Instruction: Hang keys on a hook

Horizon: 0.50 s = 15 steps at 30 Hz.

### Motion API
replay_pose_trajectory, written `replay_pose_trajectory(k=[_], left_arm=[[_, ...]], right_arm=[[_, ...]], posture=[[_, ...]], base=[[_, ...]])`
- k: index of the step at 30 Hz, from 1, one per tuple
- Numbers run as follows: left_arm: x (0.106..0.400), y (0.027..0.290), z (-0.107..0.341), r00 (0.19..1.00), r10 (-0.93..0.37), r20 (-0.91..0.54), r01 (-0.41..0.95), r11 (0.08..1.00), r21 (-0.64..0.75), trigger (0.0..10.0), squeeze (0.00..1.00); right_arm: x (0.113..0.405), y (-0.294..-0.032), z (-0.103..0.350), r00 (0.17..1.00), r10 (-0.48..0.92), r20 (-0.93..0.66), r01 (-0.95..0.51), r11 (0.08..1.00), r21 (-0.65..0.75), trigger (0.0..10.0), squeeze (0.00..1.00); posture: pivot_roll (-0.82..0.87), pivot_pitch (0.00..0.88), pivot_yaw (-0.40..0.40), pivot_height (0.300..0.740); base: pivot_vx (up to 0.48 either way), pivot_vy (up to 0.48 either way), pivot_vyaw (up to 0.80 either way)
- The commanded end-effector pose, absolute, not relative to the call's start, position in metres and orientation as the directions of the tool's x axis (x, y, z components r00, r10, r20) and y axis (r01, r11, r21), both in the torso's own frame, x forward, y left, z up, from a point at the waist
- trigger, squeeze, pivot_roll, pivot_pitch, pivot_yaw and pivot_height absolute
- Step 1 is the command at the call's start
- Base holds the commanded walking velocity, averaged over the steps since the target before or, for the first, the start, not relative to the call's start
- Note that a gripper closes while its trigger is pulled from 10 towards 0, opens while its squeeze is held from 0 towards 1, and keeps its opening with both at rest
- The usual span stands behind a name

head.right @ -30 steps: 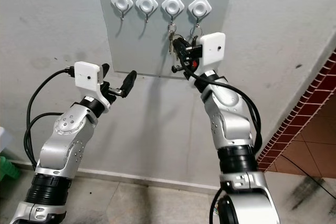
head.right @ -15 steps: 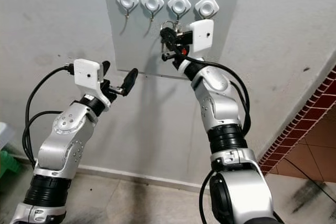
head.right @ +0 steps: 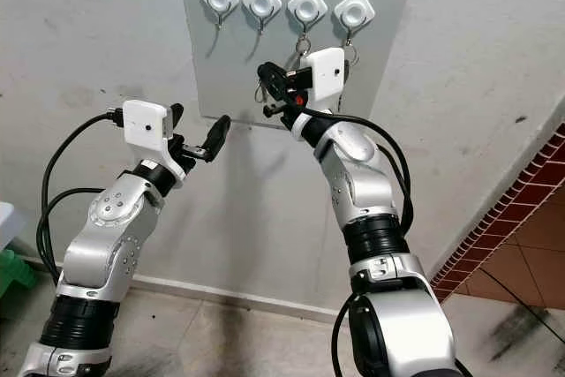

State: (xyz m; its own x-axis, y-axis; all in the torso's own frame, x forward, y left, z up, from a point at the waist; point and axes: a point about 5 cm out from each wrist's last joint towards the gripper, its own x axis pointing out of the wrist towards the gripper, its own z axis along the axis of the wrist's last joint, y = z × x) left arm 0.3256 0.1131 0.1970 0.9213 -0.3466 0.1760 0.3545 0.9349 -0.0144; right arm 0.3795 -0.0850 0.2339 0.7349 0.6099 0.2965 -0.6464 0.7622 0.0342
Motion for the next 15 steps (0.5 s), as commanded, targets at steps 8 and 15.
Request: replay_pose_trajectory(k=[8,15], left_arm=[[0.326,0.114,0.201,0.925,-0.332,0.183,0.341,0.94,-0.016,10.0,0.0],[0.326,0.114,0.2,0.927,-0.329,0.181,0.338,0.941,-0.021,10.0,0.0]], right_arm=[[0.388,-0.094,0.263,0.75,0.533,0.392,-0.596,0.802,0.049,10.0,0.0],[0.391,-0.091,0.286,0.716,0.528,0.457,-0.614,0.787,0.053,10.0,0.0]], posture=[[0.0,0.0,-0.027,0.74],[0.0,0.0,-0.03,0.74]], base=[[0.0,0.0,0.0],[0.0,0.0,0.0]])
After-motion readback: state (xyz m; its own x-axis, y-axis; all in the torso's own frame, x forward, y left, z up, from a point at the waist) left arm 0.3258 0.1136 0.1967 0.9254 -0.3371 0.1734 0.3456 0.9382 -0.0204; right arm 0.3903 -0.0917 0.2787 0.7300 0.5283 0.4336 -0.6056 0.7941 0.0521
